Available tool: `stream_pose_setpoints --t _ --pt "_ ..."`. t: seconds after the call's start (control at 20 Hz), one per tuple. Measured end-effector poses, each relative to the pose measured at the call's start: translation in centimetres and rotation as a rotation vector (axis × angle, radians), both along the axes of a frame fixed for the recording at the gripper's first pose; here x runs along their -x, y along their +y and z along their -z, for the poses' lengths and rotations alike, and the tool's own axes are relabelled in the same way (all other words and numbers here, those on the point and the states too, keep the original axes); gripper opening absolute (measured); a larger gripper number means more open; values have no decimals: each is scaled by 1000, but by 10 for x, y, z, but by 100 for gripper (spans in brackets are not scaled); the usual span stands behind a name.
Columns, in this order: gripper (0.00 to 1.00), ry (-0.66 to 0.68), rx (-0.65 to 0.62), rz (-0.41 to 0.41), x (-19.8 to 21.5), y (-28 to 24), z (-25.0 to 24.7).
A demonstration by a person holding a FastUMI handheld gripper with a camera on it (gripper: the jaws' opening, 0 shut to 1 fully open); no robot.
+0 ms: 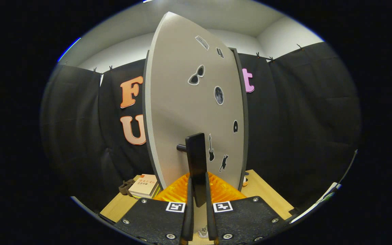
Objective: Open the shoe cabinet door, grab the shoes and put them into the shoe cabinet, then close the shoe cabinet door.
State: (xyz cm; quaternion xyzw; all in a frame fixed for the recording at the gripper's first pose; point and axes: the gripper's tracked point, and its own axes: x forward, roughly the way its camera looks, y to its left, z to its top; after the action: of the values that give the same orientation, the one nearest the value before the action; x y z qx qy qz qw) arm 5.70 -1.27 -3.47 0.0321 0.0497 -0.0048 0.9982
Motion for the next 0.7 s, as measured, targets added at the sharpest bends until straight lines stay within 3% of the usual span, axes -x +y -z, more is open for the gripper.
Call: stream_pose_setpoints --t 0.4,0.7 --pt "15 -2 31 138 24 -81 3" --pt "15 12 44 183 31 -124 9"
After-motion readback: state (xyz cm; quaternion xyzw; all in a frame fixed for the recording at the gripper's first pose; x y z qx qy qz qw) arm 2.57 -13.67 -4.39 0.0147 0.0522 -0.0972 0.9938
